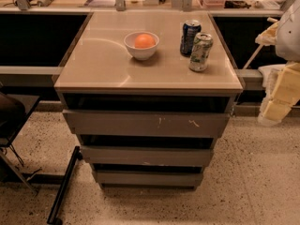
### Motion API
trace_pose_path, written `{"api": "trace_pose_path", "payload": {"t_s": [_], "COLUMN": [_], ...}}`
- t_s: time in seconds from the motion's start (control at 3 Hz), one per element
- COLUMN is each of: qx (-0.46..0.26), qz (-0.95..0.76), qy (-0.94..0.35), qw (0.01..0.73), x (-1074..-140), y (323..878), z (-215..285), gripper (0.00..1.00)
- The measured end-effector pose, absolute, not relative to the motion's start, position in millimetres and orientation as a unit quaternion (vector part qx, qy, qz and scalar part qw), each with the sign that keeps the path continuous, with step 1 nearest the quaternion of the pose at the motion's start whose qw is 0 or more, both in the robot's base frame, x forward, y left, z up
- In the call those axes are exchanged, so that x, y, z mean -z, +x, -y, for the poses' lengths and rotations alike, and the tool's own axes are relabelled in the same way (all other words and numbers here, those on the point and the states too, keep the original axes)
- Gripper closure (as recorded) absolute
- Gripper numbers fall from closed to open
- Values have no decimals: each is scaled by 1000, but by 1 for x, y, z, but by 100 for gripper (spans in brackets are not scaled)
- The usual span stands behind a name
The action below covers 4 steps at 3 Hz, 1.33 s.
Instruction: Open middle drawer
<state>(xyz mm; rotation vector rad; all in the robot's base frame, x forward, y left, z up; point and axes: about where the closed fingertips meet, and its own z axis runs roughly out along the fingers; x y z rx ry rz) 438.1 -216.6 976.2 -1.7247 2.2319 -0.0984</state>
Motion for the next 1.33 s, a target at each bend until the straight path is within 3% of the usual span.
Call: {"api": "trace_pose_path", "payload": {"t_s": [0.67, 1.33], "qx": [36, -54], "qz": [-776, -733], "qy": [-604, -625], "qw": [179, 263], "x": [-963, -855], "y": [428, 377], "z": [211, 164], "gripper": [0, 0]}}
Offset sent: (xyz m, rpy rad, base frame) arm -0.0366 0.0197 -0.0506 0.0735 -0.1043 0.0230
